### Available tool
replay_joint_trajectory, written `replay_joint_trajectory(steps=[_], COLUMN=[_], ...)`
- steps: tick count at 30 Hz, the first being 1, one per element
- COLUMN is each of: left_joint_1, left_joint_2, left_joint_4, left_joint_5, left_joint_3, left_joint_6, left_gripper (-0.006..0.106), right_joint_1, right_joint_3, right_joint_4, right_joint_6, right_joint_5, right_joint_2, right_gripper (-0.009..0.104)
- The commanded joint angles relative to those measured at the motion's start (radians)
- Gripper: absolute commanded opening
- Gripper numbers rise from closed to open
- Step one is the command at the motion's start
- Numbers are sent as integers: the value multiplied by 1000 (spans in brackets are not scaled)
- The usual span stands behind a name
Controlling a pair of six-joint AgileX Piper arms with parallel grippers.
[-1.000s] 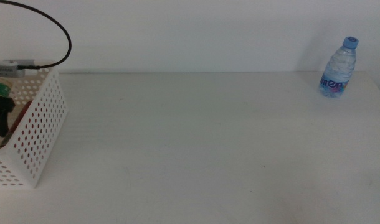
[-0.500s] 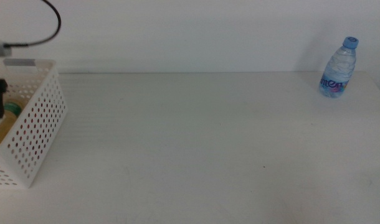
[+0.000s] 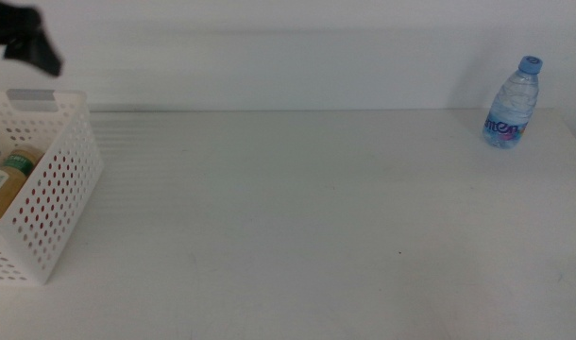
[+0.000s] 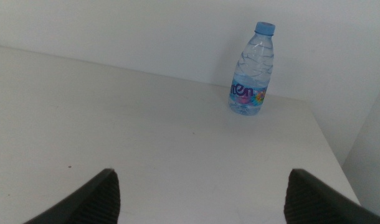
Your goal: Use arms to grab the bottles and put them into the dustbin to the left of the table.
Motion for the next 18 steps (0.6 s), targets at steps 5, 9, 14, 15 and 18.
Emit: replay_joint_trajectory(steps=[5, 9, 14, 15, 18], left_joint_1=[-180, -299, -408, -425, -443], left_joint_2=[-284, -433, -586, -608, -654], left_joint_4=[-73, -69, -85, -96, -102], left_joint_5=[-266, -397, -524, -535, -535], left_joint_3=[194, 354, 526, 557, 616], left_joint_6=[82, 91, 90, 88, 88], left_gripper=[90, 90, 90, 90, 90], right_joint_1=[-4, -4, -4, -4, -4], right_joint_3=[-8, -8, -8, -8, -8], right_joint_4=[-6, -6, -6, -6, -6], right_joint_6=[-10, -10, -10, -10, -10], right_joint_5=[-76, -76, -76, -76, -76], right_joint_2=[-29, -29, -29, -29, -29], right_gripper=[79, 79, 79, 79, 79])
